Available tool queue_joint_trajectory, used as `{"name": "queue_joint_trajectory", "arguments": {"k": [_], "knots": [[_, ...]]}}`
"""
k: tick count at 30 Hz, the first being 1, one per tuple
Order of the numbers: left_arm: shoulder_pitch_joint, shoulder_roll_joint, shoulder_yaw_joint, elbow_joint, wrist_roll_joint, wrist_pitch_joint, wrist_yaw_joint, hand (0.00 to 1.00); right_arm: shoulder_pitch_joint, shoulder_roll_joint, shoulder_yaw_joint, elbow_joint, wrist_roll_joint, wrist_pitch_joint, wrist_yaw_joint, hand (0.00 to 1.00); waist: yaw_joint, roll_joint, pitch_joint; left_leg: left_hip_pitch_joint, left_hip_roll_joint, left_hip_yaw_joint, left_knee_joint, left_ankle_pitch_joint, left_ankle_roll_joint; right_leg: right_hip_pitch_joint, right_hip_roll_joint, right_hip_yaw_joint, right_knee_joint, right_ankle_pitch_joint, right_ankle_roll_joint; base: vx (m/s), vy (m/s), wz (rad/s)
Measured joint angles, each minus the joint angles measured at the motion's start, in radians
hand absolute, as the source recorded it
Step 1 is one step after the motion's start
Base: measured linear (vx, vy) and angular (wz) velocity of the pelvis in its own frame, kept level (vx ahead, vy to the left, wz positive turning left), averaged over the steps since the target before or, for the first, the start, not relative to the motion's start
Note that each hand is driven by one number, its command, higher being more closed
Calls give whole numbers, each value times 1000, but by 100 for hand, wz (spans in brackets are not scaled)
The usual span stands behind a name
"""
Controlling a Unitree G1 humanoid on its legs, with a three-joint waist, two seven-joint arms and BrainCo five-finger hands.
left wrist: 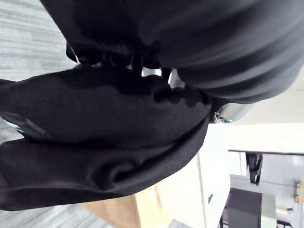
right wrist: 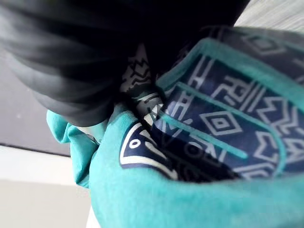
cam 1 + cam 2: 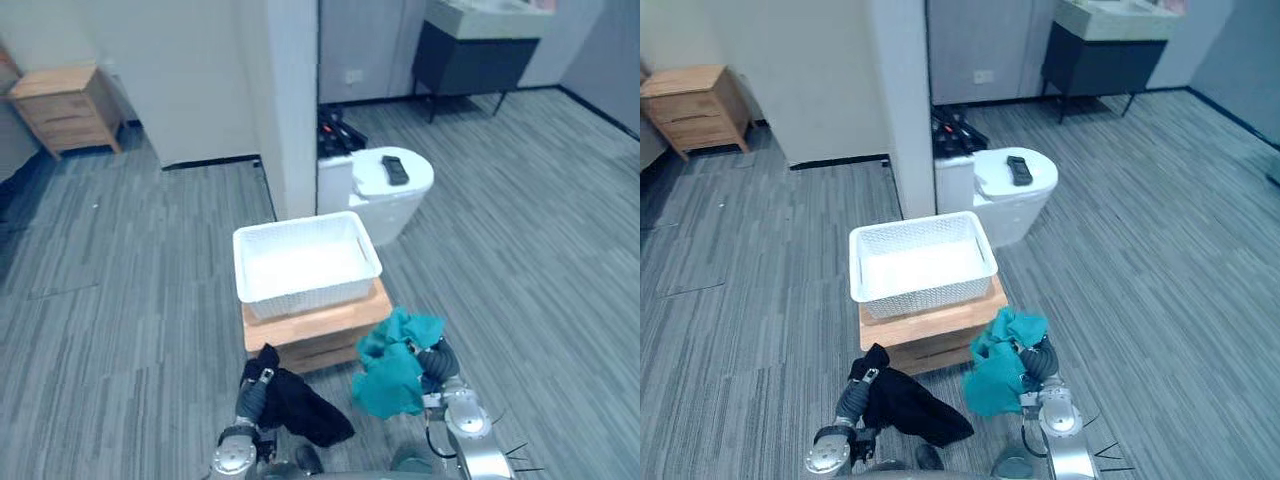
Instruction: Tidy the bed and pick cloth on bed and put in laundry
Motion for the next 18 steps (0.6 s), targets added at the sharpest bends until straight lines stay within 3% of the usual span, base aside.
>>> {"name": "queue_joint_trajectory", "arguments": {"k": [1,2,4,5,10,16,18], "knots": [[-4,7,-7,4,0,-3,0,100,-7,-1,0,-29,1,0,-1,100,0,-24,-7,2,-28,-5,1,-1,-1,14,23,78,-165,69,-13,159,-110,94],[-6,18,-19,15,0,-5,-1,100,-8,-2,-1,-53,1,-8,-6,100,-7,-46,-8,5,-58,0,5,-8,-13,14,25,115,-207,191,-34,120,-103,93],[6,-12,-29,52,0,-6,0,100,-39,-46,0,-60,2,-9,-10,100,-11,-15,-2,18,-45,-3,3,-17,-20,43,33,114,-241,189,-27,148,-92,32],[25,-20,-30,52,0,-6,0,100,-60,-48,0,-70,2,-9,-12,100,3,10,-7,22,-25,7,9,-37,-52,69,52,129,-303,220,-37,128,-51,-33],[30,-24,-36,52,0,-8,-4,100,-97,-95,-18,-195,11,-12,-24,100,0,0,-7,12,-2,34,6,-46,-63,121,80,147,-447,294,-54,56,-58,-30],[9,-19,-44,58,-2,-20,-5,100,-392,-329,-28,-210,26,-15,-45,100,0,3,-5,-3,-2,58,4,-45,-62,118,84,170,-500,333,-63,5,-15,-15],[4,-21,-59,67,-4,-26,-5,100,-547,-400,19,-200,46,-40,-49,100,0,13,1,-14,-2,59,5,-45,-63,112,84,171,-509,340,-64,0,0,0]]}}
